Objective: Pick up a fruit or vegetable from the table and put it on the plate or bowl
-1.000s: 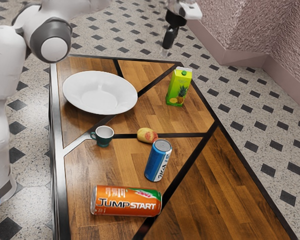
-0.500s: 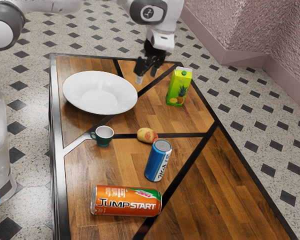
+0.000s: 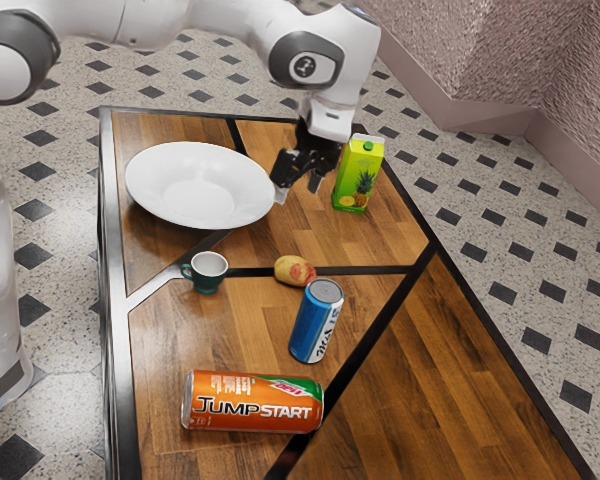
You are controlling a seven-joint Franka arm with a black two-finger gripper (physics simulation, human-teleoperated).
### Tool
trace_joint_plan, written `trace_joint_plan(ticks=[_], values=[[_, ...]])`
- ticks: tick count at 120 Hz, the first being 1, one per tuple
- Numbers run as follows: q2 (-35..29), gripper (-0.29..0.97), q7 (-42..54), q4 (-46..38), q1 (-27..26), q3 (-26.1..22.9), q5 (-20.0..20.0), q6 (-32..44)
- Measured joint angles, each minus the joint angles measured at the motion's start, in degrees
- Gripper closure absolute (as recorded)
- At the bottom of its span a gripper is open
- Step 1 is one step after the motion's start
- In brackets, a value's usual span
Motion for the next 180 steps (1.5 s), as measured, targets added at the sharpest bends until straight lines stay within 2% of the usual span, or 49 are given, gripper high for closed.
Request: trace_joint_plan(ticks=[18,42,58,103,180], values=[[0.01,0.00,-2.34,-0.02,-0.78,-0.43,-0.12,0.12],[-2.24,0.00,-5.81,-3.40,2.52,-1.08,-0.22,0.16],[-2.85,0.00,-7.96,-5.02,1.94,-4.37,-1.02,0.35],[-1.34,0.00,-12.95,-8.35,1.90,-7.64,-2.44,3.30],[-0.53,0.00,-18.59,-11.68,2.63,-9.74,-2.43,9.22]])
